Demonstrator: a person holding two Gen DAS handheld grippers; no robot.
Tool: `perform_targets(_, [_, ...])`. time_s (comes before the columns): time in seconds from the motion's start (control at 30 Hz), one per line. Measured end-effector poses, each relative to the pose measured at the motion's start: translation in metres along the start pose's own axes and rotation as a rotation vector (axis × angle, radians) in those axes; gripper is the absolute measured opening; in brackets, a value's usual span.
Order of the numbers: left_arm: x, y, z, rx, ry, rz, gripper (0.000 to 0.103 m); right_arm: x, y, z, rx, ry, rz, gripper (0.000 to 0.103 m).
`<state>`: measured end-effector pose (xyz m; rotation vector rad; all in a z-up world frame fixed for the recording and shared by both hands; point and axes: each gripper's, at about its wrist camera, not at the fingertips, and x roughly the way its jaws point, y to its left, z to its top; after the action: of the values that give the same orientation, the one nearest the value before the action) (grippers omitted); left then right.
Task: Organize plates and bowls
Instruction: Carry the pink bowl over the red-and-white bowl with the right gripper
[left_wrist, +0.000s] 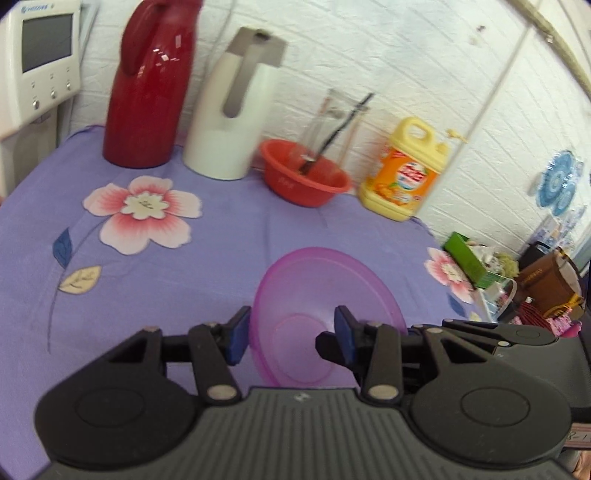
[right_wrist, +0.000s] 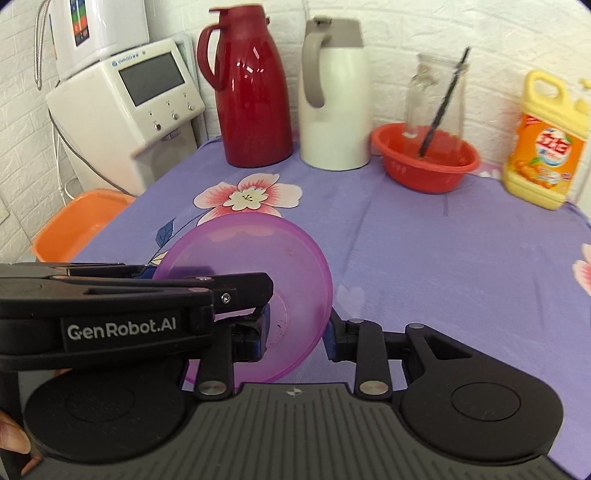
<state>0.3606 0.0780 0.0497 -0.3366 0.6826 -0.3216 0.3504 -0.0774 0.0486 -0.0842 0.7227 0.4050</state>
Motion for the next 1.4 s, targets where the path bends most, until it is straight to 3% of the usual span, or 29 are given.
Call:
perform_targets(0.23, [-0.02,-0.074,-0.048,0.072,0.025,-0.095,0.042,-0.074,-0.032,-0.053,0.031,-0.025,-0.078,0.06])
perform_targets(0.47, [-0.013,-0.128,-0.099,0.157,0.103,-0.138,0.042,-0.11,-0.063,-0.111,0.095,-0.01,-0.125,0.06])
perform_targets(0.73, [-0.008,-0.141,-0.127,0.21,0.126,-0.107,0.042,-0.112,-0.07,-0.144,0.098,-0.017,-0.117,0.061])
perform_targets(0.97, [-0.012,-0.144,-0.135,0.271,0.084,-0.057,0.042,-0.114,-0.063,-0.156,0.018,-0.066,-0.147,0.065])
perform_targets(1.07, [-0.017,-0.143,-0.132,0.277,0.052,-0.046,0.054,-0.122,-0.07,-0.158,0.058,-0.106,-0.135,0.071])
perform_targets(1.13, [-0.021,-0.143,-0.13,0.277,0.032,-0.051,0.064,-0.129,-0.075,-0.16,0.099,-0.136,-0.132,0.081])
perform_targets(1.27, [-0.032,-0.141,-0.128,0.271,-0.002,-0.04,0.069,-0.148,-0.081,-0.168,0.179,-0.206,-0.148,0.102])
perform_targets(1.4, [-0.037,-0.137,-0.127,0.247,-0.032,-0.042,0.072,-0.162,-0.078,-0.187,0.237,-0.275,-0.177,0.103])
